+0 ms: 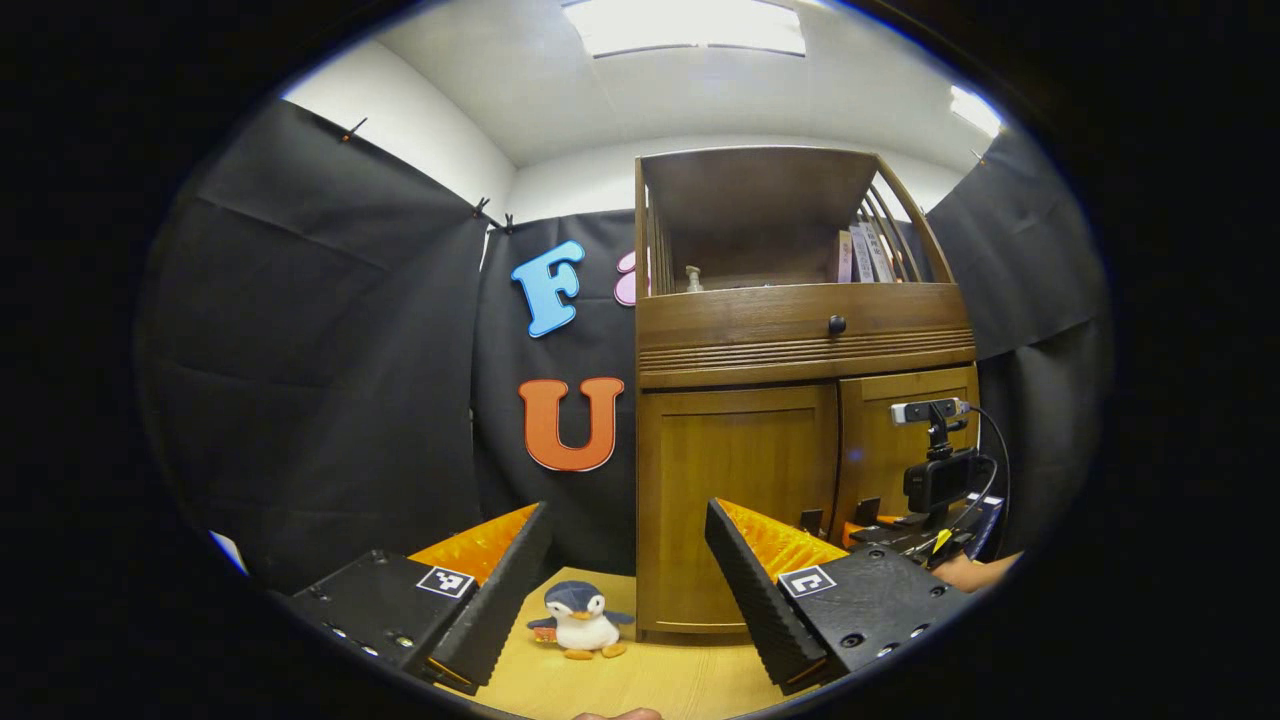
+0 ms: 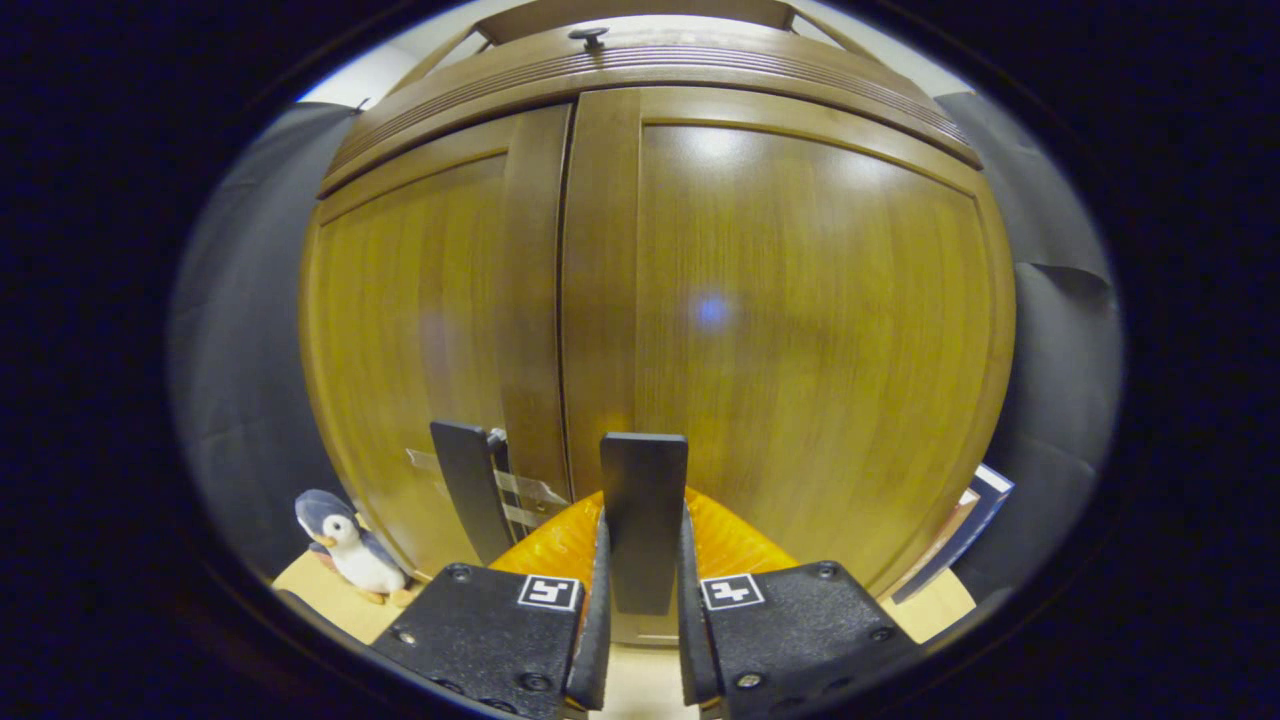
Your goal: Open the right door of the double-door shoe cabinet with the right hand, and open the left door with the left hand.
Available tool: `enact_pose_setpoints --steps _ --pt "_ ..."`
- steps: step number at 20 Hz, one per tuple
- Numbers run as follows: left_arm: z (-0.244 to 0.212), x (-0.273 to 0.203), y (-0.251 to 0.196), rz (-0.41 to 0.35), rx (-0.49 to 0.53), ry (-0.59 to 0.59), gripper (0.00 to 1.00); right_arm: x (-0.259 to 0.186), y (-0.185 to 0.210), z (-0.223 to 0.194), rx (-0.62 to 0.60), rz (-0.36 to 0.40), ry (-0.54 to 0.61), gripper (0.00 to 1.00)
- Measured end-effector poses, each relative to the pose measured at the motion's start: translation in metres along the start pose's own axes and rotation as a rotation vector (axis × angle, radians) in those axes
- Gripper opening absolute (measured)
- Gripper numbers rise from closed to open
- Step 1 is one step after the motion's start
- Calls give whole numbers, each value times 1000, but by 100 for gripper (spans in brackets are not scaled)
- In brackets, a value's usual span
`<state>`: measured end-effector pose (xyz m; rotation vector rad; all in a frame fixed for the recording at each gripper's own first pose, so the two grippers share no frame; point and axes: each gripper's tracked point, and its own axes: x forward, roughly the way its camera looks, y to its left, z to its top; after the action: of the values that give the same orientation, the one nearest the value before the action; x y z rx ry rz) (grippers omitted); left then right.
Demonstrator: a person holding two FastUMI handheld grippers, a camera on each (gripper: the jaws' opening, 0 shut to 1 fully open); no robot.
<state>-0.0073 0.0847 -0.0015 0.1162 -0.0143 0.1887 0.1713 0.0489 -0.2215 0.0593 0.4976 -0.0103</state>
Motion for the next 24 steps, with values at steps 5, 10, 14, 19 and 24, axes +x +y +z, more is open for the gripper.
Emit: enact_pose_setpoints --steps 5,10,14,19,24 --pt "-6 -2 -7 -32 -6 18 95 -23 -2 -7 4 11 2 31" --pt "-6 -5 -22 -78 -9 24 95 -54 -7 -14 22 51 1 31" --pt "-8 -5 -36 -119 -13 32 94 -76 -14 -19 20 48 4 31" --pt "-11 -9 -59 -173 -29 46 95 -103 -26 -25 14 62 9 31" --pt "-13 -16 -82 -226 -37 54 95 -126 -39 -31 15 57 7 31"
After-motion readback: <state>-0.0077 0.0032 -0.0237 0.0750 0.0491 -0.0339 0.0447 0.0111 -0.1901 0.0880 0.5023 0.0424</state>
